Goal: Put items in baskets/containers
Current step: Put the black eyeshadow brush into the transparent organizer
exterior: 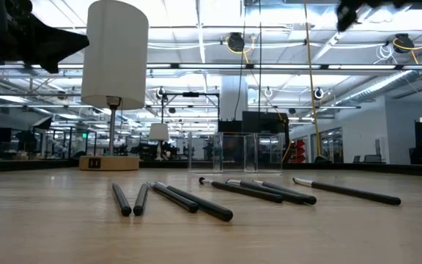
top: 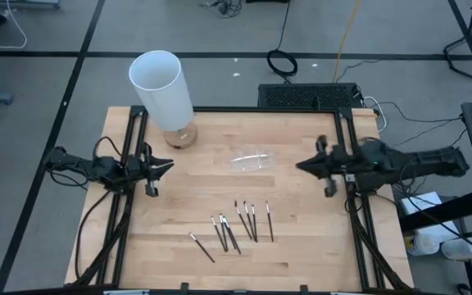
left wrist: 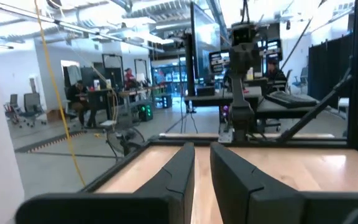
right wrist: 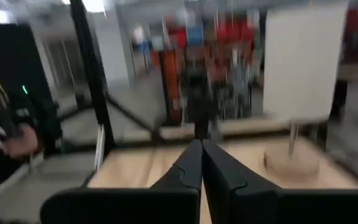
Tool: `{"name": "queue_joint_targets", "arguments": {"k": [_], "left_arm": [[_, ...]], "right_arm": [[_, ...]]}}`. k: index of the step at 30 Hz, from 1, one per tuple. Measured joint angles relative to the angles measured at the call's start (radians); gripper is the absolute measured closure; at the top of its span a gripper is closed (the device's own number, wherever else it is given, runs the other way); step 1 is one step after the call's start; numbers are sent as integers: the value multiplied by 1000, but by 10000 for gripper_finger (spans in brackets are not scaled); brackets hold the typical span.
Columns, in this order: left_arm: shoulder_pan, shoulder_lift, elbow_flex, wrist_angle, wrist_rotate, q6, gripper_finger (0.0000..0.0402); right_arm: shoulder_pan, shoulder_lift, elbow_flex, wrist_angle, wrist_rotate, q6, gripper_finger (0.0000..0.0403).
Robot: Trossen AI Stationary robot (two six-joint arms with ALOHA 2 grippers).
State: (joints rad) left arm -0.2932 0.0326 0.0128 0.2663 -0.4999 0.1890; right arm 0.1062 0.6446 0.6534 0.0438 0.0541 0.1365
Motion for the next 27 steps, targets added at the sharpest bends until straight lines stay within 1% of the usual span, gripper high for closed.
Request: {"name": "queue_joint_targets", "arguments": {"k": [5, 9, 11, 13, 16, 21, 23, 25, 27], "left_arm": [[0, 0, 0, 57, 1, 29, 341], [0, 0, 0, 43, 1, 48, 341], [0, 0, 0, 45, 1, 64, 341], [0, 0, 0, 51, 1, 75, 341], [0, 0, 0, 65, 1, 73, 341], [0, 0, 0, 74, 1, 61, 341], [0, 0, 0, 65, 2, 35, 341], [0, 0, 0, 44, 3, 19, 341], [0, 0, 0, 38, 3, 18, 341]], "right_arm": [[83, 351, 363, -428, 59, 69, 403], [148, 577, 639, -777, 132, 188, 403], [180, 671, 743, -932, 170, 246, 403], [207, 748, 813, -1024, 204, 309, 403], [227, 810, 844, -1076, 220, 407, 403], [242, 860, 815, -1086, 225, 633, 402], [244, 882, 802, -1084, 175, 678, 398], [243, 903, 790, -1080, 124, 686, 391], [240, 923, 771, -1067, 99, 690, 379]]}}
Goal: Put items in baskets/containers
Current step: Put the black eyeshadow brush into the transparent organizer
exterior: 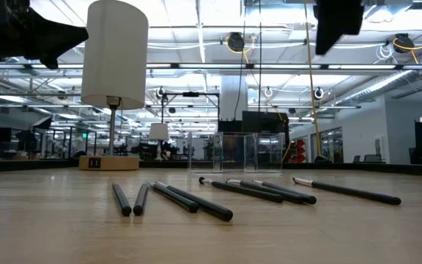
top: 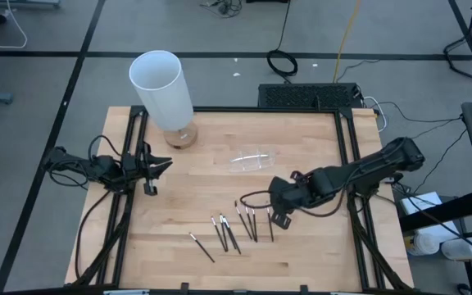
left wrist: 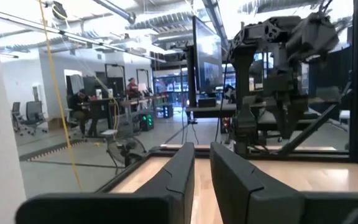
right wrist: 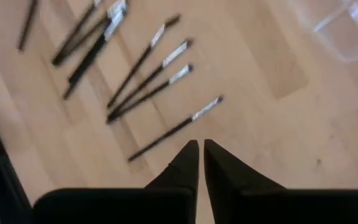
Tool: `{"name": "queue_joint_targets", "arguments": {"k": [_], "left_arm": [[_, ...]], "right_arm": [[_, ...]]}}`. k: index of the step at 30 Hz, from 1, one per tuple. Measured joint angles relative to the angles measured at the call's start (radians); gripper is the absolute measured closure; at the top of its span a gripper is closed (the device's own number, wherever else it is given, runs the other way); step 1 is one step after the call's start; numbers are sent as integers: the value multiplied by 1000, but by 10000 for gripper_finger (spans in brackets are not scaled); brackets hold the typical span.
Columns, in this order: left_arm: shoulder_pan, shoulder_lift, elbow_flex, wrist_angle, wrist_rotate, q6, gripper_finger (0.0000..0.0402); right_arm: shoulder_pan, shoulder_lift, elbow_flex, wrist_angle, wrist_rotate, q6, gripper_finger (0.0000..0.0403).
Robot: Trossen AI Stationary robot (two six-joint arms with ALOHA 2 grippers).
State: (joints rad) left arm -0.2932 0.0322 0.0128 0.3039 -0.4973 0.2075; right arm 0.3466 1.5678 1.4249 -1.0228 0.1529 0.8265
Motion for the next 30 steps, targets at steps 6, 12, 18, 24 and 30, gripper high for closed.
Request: {"name": "queue_joint_targets", "arguments": {"k": [6, 12, 18, 24, 30], "left_arm": [[0, 0, 0, -12, 0, 0, 341], [0, 0, 0, -18, 0, -1, 341], [0, 0, 0, -17, 1, -3, 341], [0, 0, 0, -10, 1, -3, 341], [0, 0, 0, 8, 0, -3, 341]], "right_arm": [[-8, 51, -75, 183, -65, 3, 336], [-20, 97, -144, 360, -105, 116, 325], [-55, 112, -145, 244, -103, 153, 280], [-89, 111, -154, 226, -102, 186, 194], [-92, 111, -199, 237, -102, 252, 171]]}}
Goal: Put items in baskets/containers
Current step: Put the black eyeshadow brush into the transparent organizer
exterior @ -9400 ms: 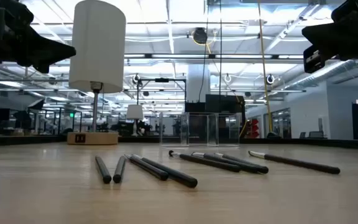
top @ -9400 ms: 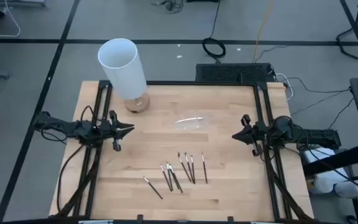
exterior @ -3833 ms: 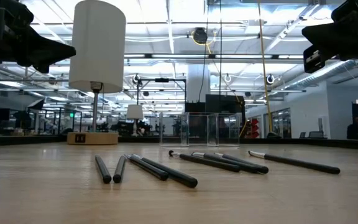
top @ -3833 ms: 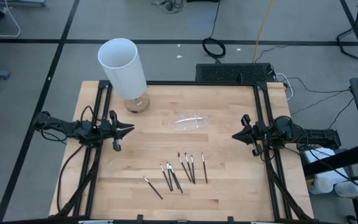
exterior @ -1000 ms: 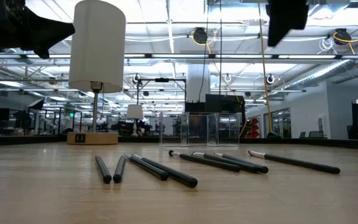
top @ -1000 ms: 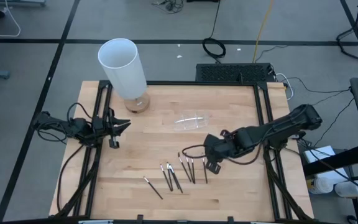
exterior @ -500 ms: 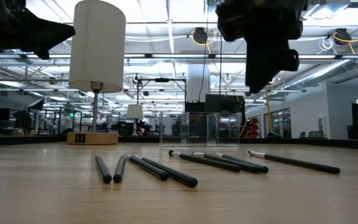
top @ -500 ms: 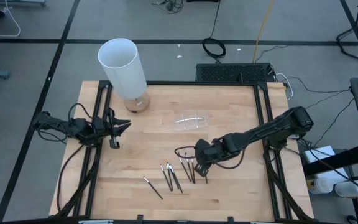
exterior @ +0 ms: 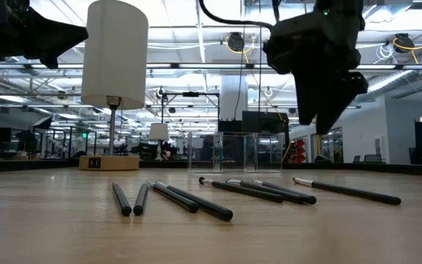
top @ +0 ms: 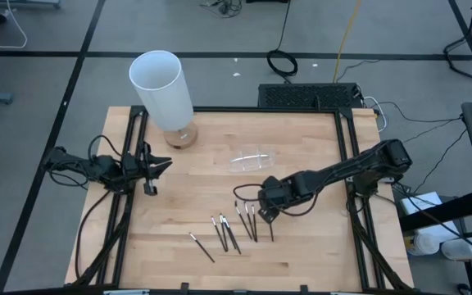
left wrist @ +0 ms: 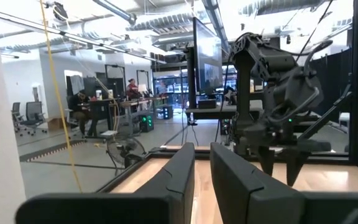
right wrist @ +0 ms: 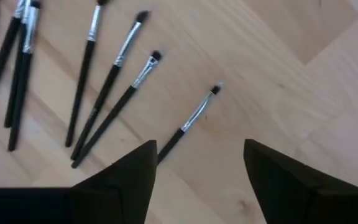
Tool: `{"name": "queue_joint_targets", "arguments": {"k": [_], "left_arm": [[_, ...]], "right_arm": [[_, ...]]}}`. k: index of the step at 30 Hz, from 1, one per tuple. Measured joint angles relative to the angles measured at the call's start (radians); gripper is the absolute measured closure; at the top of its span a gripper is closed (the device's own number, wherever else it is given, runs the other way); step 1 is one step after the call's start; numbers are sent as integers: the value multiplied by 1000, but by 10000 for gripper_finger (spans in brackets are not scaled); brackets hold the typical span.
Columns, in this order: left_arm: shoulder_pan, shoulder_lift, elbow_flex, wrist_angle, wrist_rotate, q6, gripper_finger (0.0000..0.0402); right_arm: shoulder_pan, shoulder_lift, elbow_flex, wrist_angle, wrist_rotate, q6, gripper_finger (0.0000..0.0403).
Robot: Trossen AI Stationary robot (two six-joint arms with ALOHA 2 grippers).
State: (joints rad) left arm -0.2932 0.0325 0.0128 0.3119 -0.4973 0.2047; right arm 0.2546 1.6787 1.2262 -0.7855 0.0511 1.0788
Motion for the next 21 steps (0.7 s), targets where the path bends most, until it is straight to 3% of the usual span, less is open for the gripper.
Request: {"name": "queue_joint_targets", "arguments": {"k": [6, 12, 16, 21], "left_arm": [[0, 0, 0, 0, 0, 0, 341], [0, 0, 0, -1, -1, 0, 341], [0, 0, 0, -1, -1, 0, 341], [0, 0, 0, -1, -1, 0, 341]], "right_arm": [[1, 0, -56, 70, -1, 59, 174], [8, 56, -63, 185, -5, 12, 174], [23, 113, -47, 157, -52, 14, 174], [37, 161, -41, 101, -32, 28, 174]]}}
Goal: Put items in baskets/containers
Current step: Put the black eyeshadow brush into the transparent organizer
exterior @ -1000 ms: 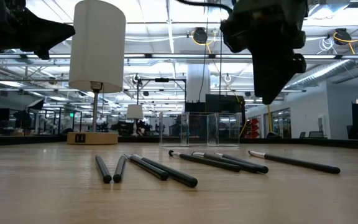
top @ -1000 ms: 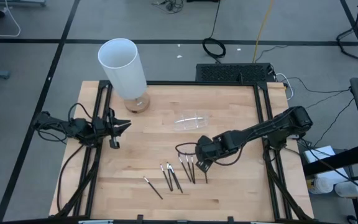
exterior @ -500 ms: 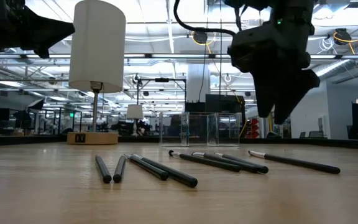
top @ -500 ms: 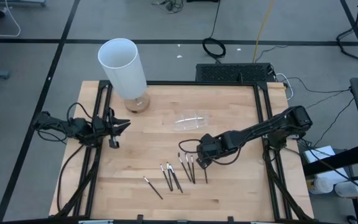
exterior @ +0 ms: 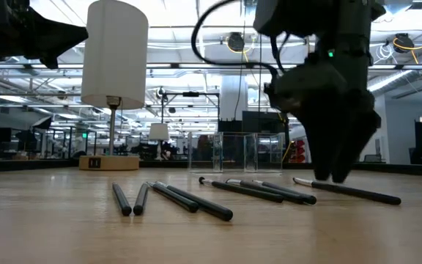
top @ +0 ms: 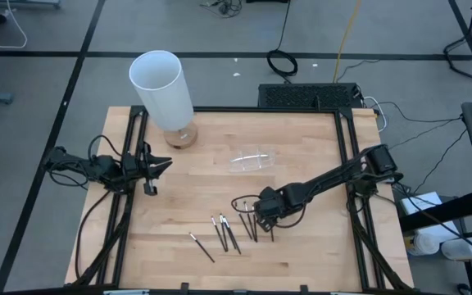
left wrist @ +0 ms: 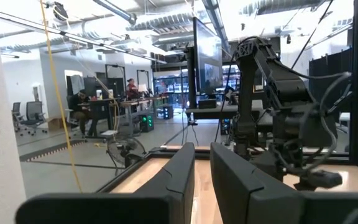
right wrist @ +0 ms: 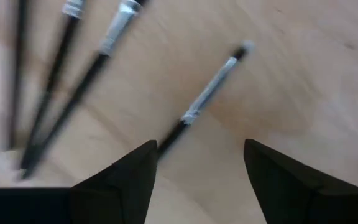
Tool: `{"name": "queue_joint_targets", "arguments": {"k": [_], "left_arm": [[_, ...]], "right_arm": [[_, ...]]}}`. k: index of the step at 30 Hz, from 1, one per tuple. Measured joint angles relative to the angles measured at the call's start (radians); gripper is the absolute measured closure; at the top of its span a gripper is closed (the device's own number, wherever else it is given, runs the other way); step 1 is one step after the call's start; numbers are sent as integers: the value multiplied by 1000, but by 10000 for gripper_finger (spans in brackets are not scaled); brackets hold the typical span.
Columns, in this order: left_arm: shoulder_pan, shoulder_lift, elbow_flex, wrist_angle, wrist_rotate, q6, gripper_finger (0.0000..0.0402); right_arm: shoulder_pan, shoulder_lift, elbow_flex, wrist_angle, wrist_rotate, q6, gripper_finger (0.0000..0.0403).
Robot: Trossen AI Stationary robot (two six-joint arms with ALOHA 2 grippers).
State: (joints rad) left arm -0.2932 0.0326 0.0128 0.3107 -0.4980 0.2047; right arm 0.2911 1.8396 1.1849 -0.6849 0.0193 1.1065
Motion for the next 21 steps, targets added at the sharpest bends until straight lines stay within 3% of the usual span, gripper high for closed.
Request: {"name": "queue_joint_targets", "arguments": {"k": [13, 21], "left_arm": [[0, 0, 0, -3, 0, -12, 341], [0, 0, 0, -8, 0, -12, 341]], "right_arm": [[-3, 23, 4, 6, 17, -86, 181], [-4, 24, 2, -44, 34, -152, 253]]}}
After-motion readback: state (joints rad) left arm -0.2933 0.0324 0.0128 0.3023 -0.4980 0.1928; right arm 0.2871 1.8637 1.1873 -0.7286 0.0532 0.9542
